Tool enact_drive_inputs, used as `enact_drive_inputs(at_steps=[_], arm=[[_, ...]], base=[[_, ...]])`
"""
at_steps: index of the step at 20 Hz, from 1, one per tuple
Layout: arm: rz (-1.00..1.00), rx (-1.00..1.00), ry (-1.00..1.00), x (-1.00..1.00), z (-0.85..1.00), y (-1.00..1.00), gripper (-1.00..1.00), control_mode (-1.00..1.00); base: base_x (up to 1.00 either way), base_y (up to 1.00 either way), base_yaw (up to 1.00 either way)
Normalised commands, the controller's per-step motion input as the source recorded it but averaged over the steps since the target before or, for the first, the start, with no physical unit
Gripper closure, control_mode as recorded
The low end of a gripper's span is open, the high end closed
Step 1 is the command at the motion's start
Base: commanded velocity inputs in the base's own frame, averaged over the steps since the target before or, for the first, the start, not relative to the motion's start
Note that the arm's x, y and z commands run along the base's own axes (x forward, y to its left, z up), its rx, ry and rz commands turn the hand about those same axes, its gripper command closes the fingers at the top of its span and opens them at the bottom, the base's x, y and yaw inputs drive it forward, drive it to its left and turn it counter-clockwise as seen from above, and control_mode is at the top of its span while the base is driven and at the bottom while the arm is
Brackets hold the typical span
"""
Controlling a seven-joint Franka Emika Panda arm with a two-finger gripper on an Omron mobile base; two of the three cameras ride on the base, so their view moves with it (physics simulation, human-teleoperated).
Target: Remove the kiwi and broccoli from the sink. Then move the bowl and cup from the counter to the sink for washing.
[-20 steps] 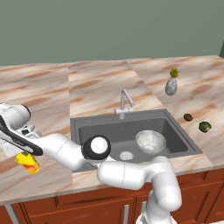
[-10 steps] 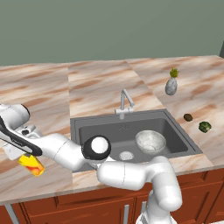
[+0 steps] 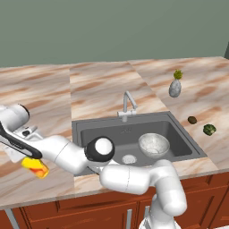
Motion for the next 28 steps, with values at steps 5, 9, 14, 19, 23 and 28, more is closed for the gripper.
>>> enact_drive_inputs(at_steps=[5, 9, 14, 19, 23, 28], arm=[[0.00, 0.10, -0.17, -0.15, 0.16, -0.26, 1.00, -1.00], [0.00, 0.18, -0.17, -0.14, 0.15, -0.27, 1.00, -1.00], [0.00, 0.28, -0.14, -0.16, 0.13, -0.26, 1.00, -1.00], [0.00, 0.37, -0.10, -0.22, 0.07, -0.27, 1.00, -1.00], [0.00, 0.39, -0.07, -0.28, 0.05, -0.27, 1.00, -1.00], [0.00, 0.37, -0.01, -0.31, 0.03, -0.30, 1.00, -1.00]], base=[[0.00, 0.00, 0.00], [0.00, 0.00, 0.00], [0.00, 0.00, 0.00], [0.00, 0.00, 0.00], [0.00, 0.00, 0.00], [0.00, 0.00, 0.00]])
